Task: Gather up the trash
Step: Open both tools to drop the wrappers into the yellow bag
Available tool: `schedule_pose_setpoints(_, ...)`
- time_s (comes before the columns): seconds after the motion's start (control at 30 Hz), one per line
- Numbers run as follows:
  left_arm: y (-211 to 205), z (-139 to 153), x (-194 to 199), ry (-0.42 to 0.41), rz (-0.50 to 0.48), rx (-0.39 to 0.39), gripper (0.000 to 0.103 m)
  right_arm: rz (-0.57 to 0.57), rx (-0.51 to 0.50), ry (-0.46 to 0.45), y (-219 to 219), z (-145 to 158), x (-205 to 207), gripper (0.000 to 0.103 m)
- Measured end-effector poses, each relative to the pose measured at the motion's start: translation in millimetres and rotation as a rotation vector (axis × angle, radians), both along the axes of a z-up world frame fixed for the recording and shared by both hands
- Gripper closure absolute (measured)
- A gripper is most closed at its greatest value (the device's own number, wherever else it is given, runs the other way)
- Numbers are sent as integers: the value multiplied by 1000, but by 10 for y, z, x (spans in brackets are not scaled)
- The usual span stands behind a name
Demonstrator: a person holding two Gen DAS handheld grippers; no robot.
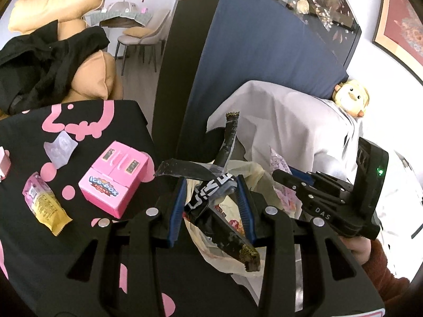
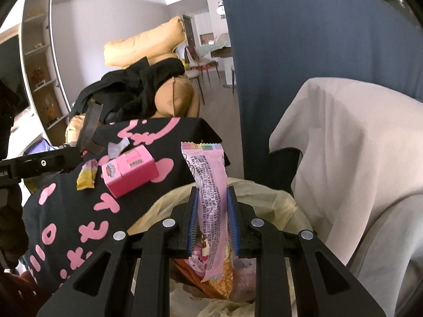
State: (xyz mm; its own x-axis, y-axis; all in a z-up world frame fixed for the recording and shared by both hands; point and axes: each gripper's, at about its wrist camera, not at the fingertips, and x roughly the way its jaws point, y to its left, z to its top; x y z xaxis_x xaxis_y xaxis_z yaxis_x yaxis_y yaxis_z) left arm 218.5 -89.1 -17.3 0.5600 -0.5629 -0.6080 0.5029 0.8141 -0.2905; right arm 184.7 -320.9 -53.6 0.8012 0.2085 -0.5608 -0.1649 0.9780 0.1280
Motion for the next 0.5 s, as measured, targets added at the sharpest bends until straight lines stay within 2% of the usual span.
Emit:
schedule_pose_setpoints(0.37, -13, -160, 18, 38, -11, -3, 67, -16, -20, 82, -37, -251, 104, 81)
schedule_pose_setpoints(0.5, -4, -209, 35, 51, -11, -3, 67, -37, -34, 89, -36, -287, 119, 60)
